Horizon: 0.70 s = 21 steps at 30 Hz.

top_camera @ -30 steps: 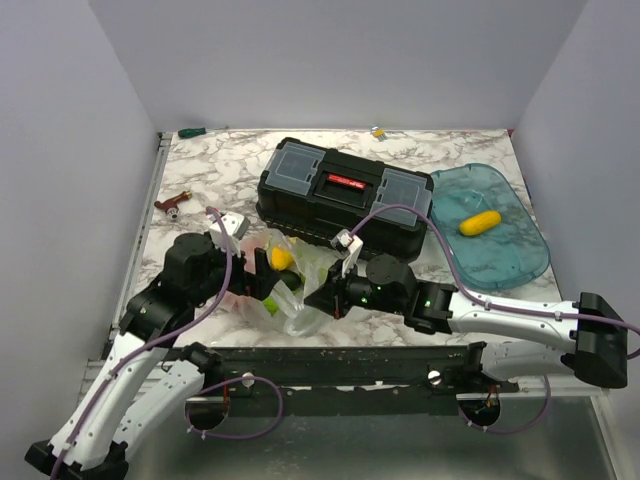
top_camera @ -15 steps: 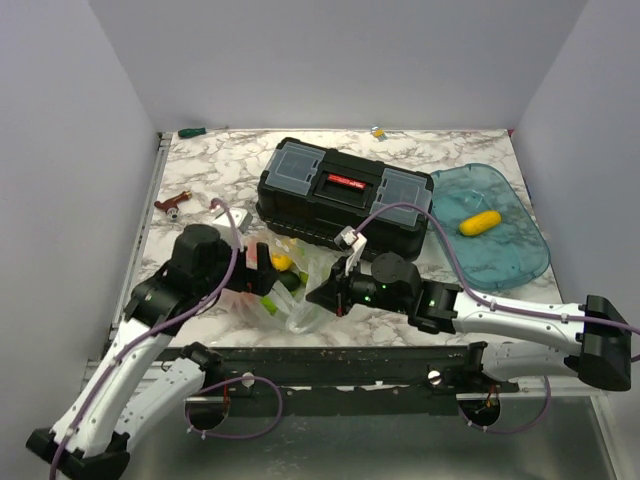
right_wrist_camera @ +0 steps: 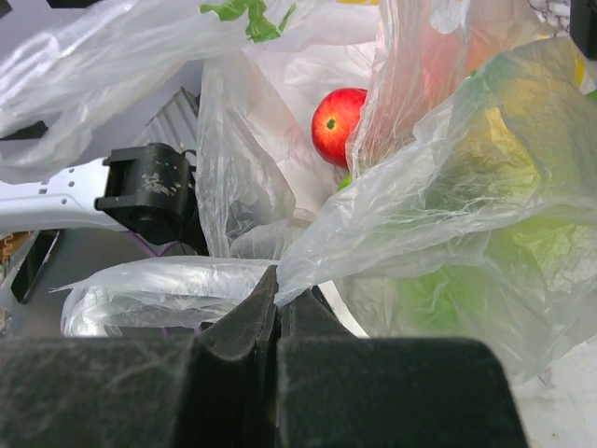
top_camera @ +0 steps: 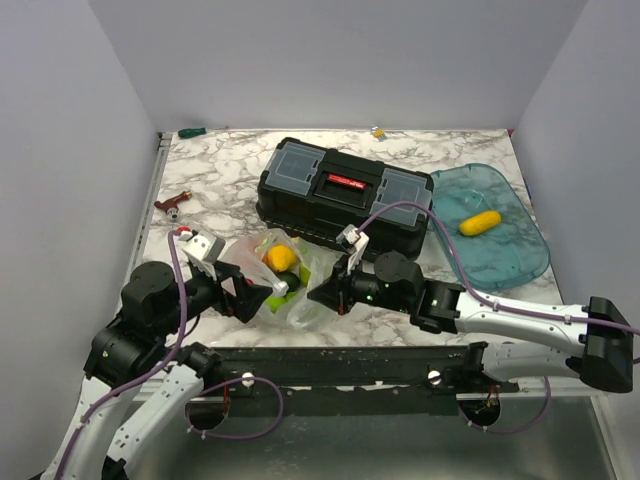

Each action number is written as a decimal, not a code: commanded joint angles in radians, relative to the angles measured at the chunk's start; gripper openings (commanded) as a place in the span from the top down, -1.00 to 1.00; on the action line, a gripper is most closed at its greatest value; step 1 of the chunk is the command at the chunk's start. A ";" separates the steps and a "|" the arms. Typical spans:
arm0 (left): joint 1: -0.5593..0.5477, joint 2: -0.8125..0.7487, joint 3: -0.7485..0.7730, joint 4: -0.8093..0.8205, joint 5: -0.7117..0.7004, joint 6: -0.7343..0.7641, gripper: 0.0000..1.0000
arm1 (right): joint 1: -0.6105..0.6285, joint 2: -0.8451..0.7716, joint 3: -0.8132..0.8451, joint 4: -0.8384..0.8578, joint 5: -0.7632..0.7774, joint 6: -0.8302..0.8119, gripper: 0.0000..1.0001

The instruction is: Take the fake fruits out of the plastic bag

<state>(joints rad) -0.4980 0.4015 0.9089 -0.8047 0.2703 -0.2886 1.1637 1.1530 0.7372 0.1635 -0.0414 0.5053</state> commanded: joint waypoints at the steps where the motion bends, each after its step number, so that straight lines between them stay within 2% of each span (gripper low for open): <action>1: -0.024 -0.041 0.027 0.020 -0.013 0.048 -0.97 | -0.005 -0.039 -0.003 0.008 0.012 -0.019 0.99; 4: -0.025 -0.094 -0.003 0.038 -0.049 0.144 -0.97 | -0.006 -0.038 0.008 0.007 0.008 -0.023 0.99; 8: -0.027 -0.100 -0.065 0.060 0.008 0.256 -0.98 | -0.009 -0.028 0.017 0.018 0.001 -0.027 0.99; 12: -0.029 -0.052 -0.103 0.061 -0.088 0.316 -0.97 | -0.010 -0.011 0.021 0.025 -0.006 -0.023 0.99; 15: -0.030 -0.025 -0.134 0.111 -0.273 0.294 -0.97 | -0.011 -0.001 0.021 0.037 -0.012 -0.019 0.99; 16: -0.030 -0.012 -0.142 0.144 -0.332 0.245 -0.97 | -0.012 0.000 0.020 0.043 -0.016 -0.016 0.99; 21: -0.030 0.051 -0.146 0.282 -0.401 0.112 -0.97 | -0.011 0.003 0.010 0.037 -0.026 -0.003 0.99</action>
<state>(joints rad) -0.5255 0.4137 0.7605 -0.6788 0.0154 -0.0685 1.1564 1.1515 0.7372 0.1753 -0.0444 0.4973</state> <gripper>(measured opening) 0.987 0.011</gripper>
